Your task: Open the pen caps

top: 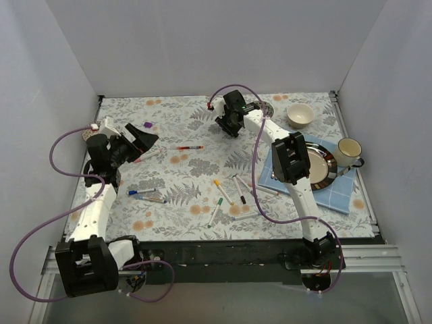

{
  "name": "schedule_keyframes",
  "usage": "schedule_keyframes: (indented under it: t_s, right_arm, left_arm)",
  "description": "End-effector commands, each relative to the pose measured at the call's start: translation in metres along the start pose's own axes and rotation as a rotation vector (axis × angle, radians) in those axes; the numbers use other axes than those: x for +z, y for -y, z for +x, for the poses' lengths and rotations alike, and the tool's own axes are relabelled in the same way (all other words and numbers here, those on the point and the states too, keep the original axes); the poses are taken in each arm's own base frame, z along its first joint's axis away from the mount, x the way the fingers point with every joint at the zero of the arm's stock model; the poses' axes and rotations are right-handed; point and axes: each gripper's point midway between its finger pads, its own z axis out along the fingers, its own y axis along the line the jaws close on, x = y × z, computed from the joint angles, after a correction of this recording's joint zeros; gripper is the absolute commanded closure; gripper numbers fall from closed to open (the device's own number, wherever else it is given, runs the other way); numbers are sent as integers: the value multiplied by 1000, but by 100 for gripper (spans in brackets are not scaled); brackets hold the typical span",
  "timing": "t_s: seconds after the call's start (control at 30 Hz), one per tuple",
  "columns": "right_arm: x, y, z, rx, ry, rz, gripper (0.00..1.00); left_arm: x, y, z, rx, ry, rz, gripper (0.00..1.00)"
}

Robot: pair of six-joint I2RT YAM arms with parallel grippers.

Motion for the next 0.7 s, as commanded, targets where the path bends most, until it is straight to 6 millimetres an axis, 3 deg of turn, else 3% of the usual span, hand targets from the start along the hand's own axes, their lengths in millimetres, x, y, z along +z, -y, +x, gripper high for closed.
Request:
schedule_keyframes:
  t_s: [0.0,0.13,0.2,0.23,0.33,0.37,0.5,0.6,0.67]
  right_arm:
    - [-6,6,-12,0,29,23,58]
    - [-16,9,-16,5,36,29,57]
    - [-33,7,-30,3,80,7,57]
    - [-42,8,-35,3,97,4,50]
    - [-84,-1,-58,-10,183,-52,40]
    - [-106,-7,-63,-21,213,-71,38]
    - [-150,-56,-69,-132,342,-307,32]
    - [-166,-99,-45,-288,370,-504,31]
    - [-174,-108,-30,-295,325,-512,31]
  left_arm:
    - [-1,-11,13,44,-34,-18,2]
    - [2,-6,31,-13,-101,56,2]
    - [6,-6,44,-55,-160,96,2]
    - [7,-4,44,-57,-176,105,2]
    - [12,-13,52,-78,-233,64,2]
    - [11,-15,60,-86,-260,44,2]
    - [6,-6,66,-1,-254,13,2]
    - [-4,-1,68,55,-227,-25,2]
    - [-14,-1,64,105,-178,-55,2]
